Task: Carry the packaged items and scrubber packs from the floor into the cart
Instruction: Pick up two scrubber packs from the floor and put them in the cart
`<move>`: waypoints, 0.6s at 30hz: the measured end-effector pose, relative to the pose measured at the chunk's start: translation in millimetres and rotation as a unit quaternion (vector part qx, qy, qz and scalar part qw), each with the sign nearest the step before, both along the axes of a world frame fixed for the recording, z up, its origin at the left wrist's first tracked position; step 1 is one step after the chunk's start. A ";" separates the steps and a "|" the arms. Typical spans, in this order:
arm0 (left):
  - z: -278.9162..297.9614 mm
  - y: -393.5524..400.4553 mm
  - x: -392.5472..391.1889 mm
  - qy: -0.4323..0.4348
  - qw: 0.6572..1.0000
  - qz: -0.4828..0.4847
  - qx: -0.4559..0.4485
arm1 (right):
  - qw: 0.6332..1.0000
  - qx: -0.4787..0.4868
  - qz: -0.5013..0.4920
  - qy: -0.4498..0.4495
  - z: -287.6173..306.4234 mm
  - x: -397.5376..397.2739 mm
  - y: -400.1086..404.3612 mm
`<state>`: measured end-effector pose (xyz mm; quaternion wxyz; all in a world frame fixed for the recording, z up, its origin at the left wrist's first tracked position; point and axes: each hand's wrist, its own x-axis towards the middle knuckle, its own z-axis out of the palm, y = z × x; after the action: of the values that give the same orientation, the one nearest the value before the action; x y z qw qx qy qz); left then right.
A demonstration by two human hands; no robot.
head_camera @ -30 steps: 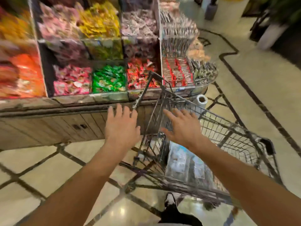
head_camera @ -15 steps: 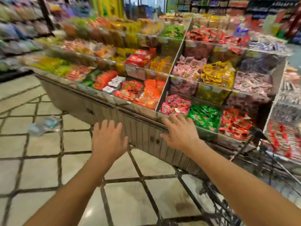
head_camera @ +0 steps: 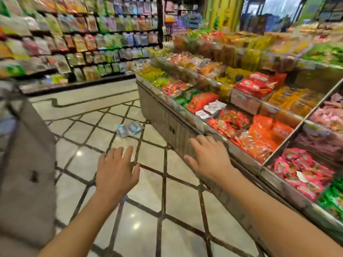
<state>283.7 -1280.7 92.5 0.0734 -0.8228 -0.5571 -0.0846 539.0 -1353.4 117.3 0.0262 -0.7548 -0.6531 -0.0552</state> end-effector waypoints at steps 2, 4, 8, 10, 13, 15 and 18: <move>6.6 21.3 -1.5 -0.014 1.000 0.026 -0.005 | 0.999 0.001 0.033 0.021 2.2 -1.0 36.5; 18.5 41.2 -2.7 -0.025 0.999 0.047 0.009 | 0.997 0.015 0.059 0.054 9.2 -1.8 70.1; 45.2 78.7 -7.6 -0.075 0.990 0.100 0.064 | 0.988 0.069 0.100 0.100 27.8 -4.2 134.2; 53.3 97.0 -11.0 -0.079 0.986 0.120 0.082 | 0.985 0.087 0.110 0.102 31.3 -7.5 164.2; 53.4 127.6 -18.2 -0.089 0.983 0.126 0.098 | 0.980 0.115 0.122 0.106 32.5 -14.2 205.9; 48.1 151.8 -25.5 -0.101 0.982 0.126 0.102 | 0.980 0.117 0.127 0.099 31.6 -19.9 233.6; 39.2 192.7 -41.6 -0.110 0.980 0.131 0.106 | 0.981 0.114 0.132 0.080 26.0 -28.8 278.4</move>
<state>242.1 -1088.0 131.7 0.1088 -0.7161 -0.6524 -0.2231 510.2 -1074.9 143.3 0.1715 -0.6559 -0.7322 -0.0649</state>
